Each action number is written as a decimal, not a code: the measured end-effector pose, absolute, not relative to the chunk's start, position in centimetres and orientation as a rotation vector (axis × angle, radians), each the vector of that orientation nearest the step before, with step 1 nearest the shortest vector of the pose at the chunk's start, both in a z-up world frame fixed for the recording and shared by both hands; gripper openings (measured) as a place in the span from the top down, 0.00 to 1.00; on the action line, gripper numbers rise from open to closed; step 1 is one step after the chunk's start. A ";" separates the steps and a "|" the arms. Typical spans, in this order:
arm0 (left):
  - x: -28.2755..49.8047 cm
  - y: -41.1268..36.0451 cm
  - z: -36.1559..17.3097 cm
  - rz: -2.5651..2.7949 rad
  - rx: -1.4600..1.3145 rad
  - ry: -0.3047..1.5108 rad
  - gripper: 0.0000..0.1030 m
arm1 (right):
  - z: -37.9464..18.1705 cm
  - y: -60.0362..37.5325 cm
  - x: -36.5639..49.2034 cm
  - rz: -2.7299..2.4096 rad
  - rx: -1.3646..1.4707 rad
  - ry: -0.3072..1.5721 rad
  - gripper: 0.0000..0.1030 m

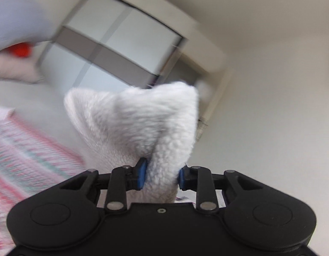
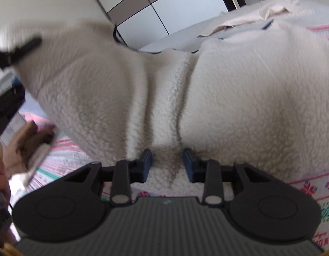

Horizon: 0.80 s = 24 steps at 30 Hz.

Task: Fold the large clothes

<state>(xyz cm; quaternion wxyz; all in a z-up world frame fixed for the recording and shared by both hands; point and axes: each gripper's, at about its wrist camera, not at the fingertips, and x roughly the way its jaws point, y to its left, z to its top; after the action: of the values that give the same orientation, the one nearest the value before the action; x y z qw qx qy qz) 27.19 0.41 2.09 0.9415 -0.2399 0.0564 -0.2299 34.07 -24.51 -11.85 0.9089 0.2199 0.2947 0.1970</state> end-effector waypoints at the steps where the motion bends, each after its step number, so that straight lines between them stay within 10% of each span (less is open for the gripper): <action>1: 27.4 -1.2 2.4 -0.501 -0.452 0.118 0.71 | -12.0 -24.9 34.2 0.413 0.484 0.610 0.69; 24: 29.5 -19.4 -4.6 -0.941 -0.041 0.391 0.72 | -15.7 -52.5 28.4 0.112 1.347 0.239 0.48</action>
<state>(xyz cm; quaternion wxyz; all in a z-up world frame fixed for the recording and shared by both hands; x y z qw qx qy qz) 29.46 -19.38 -4.60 0.8728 -0.0195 0.1872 -0.4504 28.45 -52.50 -15.72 0.7734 0.6220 0.1105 0.0518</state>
